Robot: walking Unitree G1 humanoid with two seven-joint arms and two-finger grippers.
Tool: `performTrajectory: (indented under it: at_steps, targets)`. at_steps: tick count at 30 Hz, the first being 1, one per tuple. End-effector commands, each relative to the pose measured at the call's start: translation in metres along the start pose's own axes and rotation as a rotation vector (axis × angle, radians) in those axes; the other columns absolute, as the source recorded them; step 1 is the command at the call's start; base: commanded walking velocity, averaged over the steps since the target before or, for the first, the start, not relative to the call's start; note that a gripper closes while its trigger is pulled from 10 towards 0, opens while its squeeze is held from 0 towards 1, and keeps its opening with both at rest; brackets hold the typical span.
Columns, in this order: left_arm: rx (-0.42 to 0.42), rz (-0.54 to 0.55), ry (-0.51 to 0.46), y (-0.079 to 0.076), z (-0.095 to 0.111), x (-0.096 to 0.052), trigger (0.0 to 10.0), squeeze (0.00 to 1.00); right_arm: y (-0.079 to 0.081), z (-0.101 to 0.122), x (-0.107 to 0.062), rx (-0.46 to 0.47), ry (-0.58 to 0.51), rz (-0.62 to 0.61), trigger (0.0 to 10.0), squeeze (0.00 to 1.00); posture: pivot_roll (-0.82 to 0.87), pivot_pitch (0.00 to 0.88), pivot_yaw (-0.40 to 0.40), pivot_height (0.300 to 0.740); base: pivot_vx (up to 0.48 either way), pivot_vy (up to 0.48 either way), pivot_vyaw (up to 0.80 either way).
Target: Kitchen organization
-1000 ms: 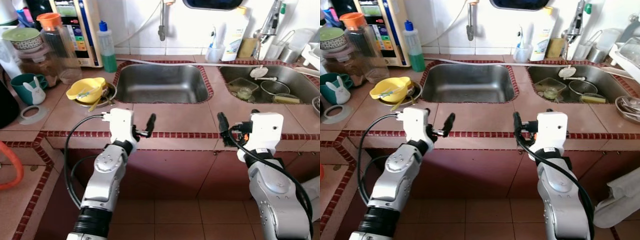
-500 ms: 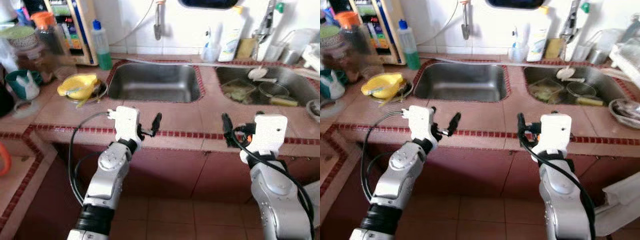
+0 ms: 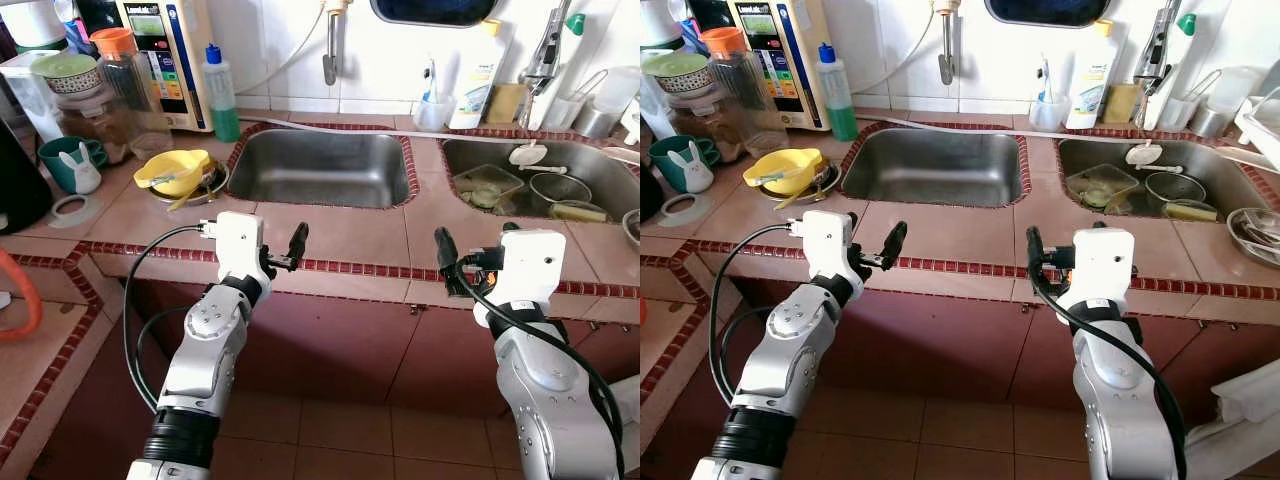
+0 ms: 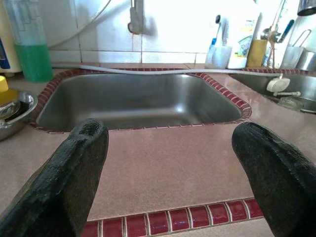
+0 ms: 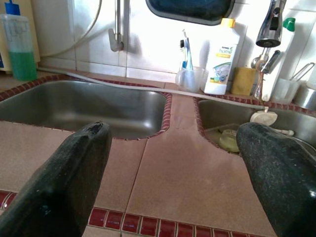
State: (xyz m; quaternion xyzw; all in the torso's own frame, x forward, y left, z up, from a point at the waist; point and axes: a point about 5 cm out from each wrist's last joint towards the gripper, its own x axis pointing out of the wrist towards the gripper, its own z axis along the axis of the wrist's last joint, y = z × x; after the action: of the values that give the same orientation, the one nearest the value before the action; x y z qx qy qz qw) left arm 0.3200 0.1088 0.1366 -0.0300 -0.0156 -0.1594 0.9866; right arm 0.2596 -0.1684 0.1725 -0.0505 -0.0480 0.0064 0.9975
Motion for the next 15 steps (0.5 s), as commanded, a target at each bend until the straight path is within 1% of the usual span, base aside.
performTrajectory:
  at_steps: [1, 5, 8, 15]
  targets:
    - [0.008, -0.012, -0.013, 0.0026, 0.0044, 0.002, 10.0, 0.0, 0.0003, 0.0047, -0.0002, 0.0, -0.024, -0.007, 10.0, 0.0, 0.02, 0.0, 0.025, 0.74, 0.0, 0.0, 0.0]
    - [-0.003, -0.015, -0.014, 0.0034, 0.0049, 0.002, 10.0, 0.0, 0.001, 0.0051, -0.0006, -0.001, -0.026, -0.005, 10.0, 0.0, 0.02, 0.0, 0.026, 0.74, 0.0, 0.0, 0.0]
    - [-0.018, -0.025, -0.018, 0.001, 0.0065, 0.0027, 10.0, 0.0, 0.001, 0.0057, -0.0006, -0.001, -0.03, -0.006, 10.0, 0.0, 0.02, 0.0, 0.028, 0.74, 0.0, 0.0, 0.0]
    - [-0.023, -0.048, -0.031, -0.0017, 0.0089, 0.0025, 10.0, 0.0, 0.0011, 0.008, -0.0014, -0.009, -0.045, -0.004, 10.0, 0.0, 0.02, 0.0, 0.031, 0.74, 0.293, 0.0, 0.0]
